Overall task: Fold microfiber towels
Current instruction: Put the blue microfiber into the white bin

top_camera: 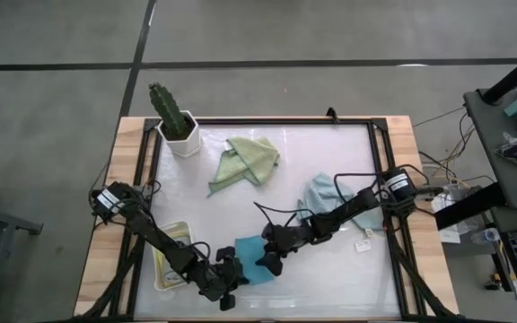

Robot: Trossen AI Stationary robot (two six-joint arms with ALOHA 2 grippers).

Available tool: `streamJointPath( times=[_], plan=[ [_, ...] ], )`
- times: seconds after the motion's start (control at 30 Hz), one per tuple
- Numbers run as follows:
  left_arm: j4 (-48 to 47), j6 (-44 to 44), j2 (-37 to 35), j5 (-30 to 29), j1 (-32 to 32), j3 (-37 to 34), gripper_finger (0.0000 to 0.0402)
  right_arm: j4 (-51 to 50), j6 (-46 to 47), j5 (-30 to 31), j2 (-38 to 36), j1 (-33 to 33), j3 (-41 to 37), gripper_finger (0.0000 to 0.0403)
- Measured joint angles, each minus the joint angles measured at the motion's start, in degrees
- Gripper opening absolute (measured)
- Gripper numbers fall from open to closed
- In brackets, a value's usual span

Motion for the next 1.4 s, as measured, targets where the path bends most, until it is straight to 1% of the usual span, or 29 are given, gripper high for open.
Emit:
streamJointPath(
  times=[0.1,0.23,0.33,0.37,0.63,0.7,0.77,0.87,0.97,1.03,1.1,1.17,1.3,1.4],
  plan=[
    [0.01,0.01,0.0,-0.02,0.02,0.0,0.0,0.32,-0.44,0.73,0.15,-0.04,0.0,0.0182],
    [0.01,-0.01,0.02,-0.07,0.07,0.0,0.0,0.39,-3.18,1.38,0.22,0.0,0.0,0.0093],
    [-0.19,0.01,-0.06,-0.09,0.07,0.0,0.0,0.99,-7.69,1.87,0.2,0.01,0.0,0.0029],
    [-0.55,-0.01,-0.25,-0.09,0.07,0.0,0.0,1.14,-9.46,2.04,0.07,0.04,0.0,0.0021],
    [-5.47,0.01,-6.07,-0.16,-0.31,0.0,0.0,0.91,-20.76,2.85,-4.77,0.47,-1.42,0.0015],
    [-6.45,0.37,-7.95,-1.01,-0.43,0.0,0.0,0.71,-24.0,5.54,-6.75,1.13,-2.74,0.0015],
    [-6.47,1.58,-9.76,-1.34,-0.56,-0.03,0.0,0.99,-27.37,9.98,-9.33,2.1,-4.47,0.0014],
    [-6.45,2.04,-12.65,-4.47,-0.77,-0.11,0.0,2.66,-32.58,16.34,-13.3,4.28,-7.8,0.0014],
    [-6.36,0.97,-15.74,-6.71,-0.81,-0.75,0.0002,7.21,-37.15,18.86,-16.66,6.46,-11.39,0.0014],
    [-6.44,-0.39,-17.77,-7.33,-0.66,-1.2,0.0011,11.03,-40.25,20.3,-18.42,8.0,-13.61,0.0014],
    [-5.53,-0.55,-19.31,-8.25,-0.66,-1.53,0.003,14.35,-43.61,21.04,-19.42,9.25,-15.02,0.0013],
    [-3.55,-0.61,-19.87,-9.82,-0.57,-1.64,0.0058,17.0,-46.58,21.09,-19.84,10.24,-15.97,0.0013],
    [0.24,-1.17,-19.87,-10.25,0.49,-1.64,0.013,19.84,-49.87,21.1,-19.63,10.99,-16.22,0.0013],
    [-1.62,-5.22,-19.67,-10.4,1.53,-1.66,0.0187,19.8,-50.48,21.12,-19.61,10.95,-16.22,0.0013]
  ],
)
